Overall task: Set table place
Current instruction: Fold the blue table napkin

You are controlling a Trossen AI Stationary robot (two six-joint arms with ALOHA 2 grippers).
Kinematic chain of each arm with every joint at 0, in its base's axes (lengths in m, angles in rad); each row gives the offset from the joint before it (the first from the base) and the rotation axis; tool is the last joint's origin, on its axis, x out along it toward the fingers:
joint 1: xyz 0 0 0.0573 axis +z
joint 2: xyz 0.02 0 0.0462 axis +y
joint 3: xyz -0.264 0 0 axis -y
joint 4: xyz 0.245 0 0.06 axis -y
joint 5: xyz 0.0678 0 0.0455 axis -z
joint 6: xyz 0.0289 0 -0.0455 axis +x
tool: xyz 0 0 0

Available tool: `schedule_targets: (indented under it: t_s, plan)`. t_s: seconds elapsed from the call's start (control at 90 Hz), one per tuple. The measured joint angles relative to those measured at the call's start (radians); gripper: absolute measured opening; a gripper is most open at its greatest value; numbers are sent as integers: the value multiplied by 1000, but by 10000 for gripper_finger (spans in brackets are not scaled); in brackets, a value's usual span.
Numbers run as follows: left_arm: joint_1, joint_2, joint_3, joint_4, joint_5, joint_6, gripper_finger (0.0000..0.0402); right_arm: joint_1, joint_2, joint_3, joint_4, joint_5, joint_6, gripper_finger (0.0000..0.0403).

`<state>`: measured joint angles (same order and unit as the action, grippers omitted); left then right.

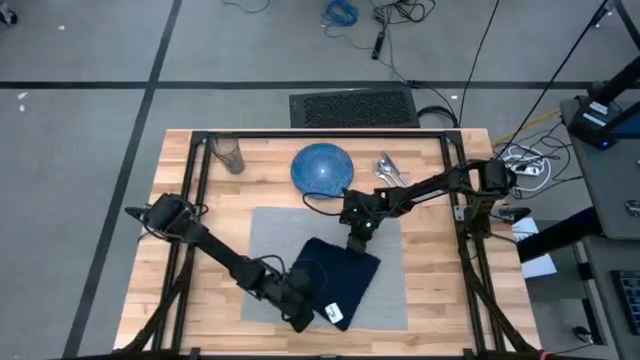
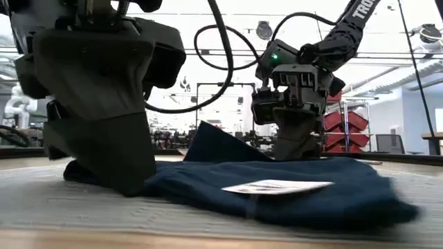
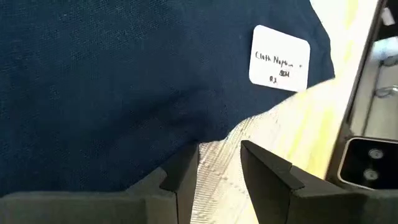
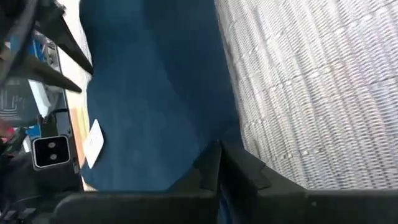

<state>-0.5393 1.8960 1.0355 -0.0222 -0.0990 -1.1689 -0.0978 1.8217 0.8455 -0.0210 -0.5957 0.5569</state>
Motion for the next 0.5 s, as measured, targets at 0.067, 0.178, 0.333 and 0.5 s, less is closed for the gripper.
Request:
schedule_targets:
  t_s: [0.067,0.178,0.333,0.5]
  plan:
    - [6,-29,0,-28,-31,5,111,0,0,0,-1,0,-3,0]
    - [21,-81,1,-82,-66,8,111,0,0,0,-3,-1,-10,0]
    - [49,-108,1,-102,-78,31,111,0,0,0,-4,5,-10,0]
    - [65,-113,3,-47,-81,34,111,-3,0,0,-5,14,-6,0]
